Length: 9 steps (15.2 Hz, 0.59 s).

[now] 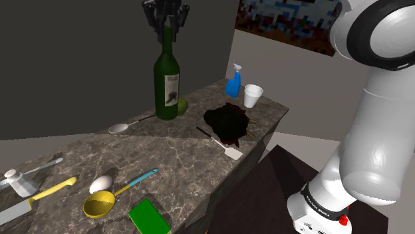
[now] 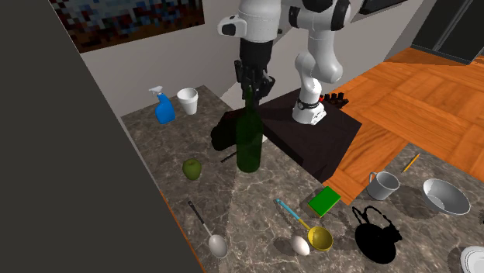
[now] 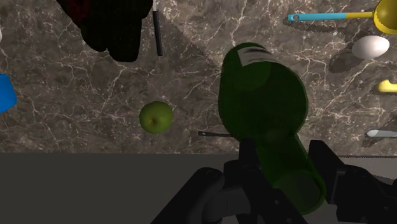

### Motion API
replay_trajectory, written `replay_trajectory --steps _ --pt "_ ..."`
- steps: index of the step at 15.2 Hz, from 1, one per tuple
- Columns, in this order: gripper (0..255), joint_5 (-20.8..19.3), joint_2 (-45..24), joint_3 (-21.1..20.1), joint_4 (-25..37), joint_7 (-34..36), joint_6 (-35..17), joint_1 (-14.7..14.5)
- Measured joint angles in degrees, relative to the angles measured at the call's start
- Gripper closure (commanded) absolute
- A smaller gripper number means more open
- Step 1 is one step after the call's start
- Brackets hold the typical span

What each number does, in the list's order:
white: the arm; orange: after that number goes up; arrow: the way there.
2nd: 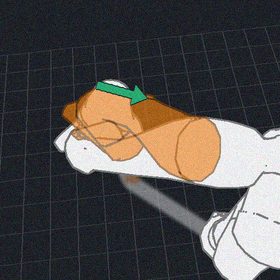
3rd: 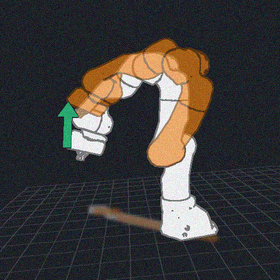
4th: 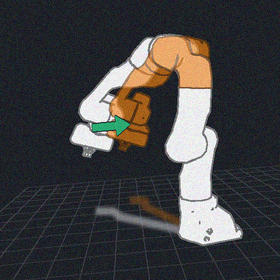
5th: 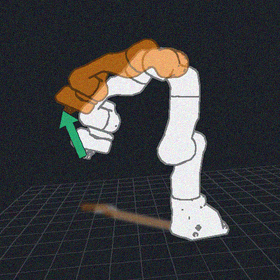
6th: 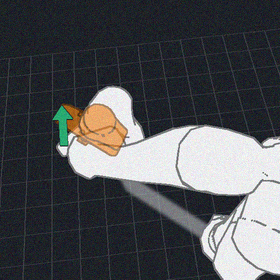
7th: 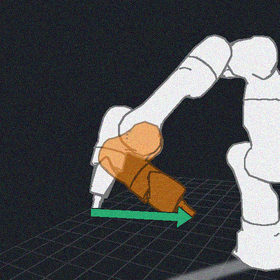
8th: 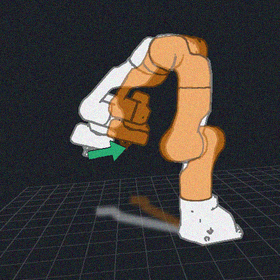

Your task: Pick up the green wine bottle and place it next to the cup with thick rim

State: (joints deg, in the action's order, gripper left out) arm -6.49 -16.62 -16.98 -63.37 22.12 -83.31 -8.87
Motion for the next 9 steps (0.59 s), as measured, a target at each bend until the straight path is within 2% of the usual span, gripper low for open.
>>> replay_trajectory --steps 1,3,4,9 --pt "255 0.92 2.58 0.31 -3.88 -1.14 -1.49 1.37" --pt "255 2.20 5.90 1.15 -7.82 -3.68 -2.35 3.54" --pt "255 2.41 6.27 1.53 -7.86 -4.72 -2.08 4.21" --pt "255 5.34 14.78 4.55 -19.39 -11.76 -5.51 8.98"
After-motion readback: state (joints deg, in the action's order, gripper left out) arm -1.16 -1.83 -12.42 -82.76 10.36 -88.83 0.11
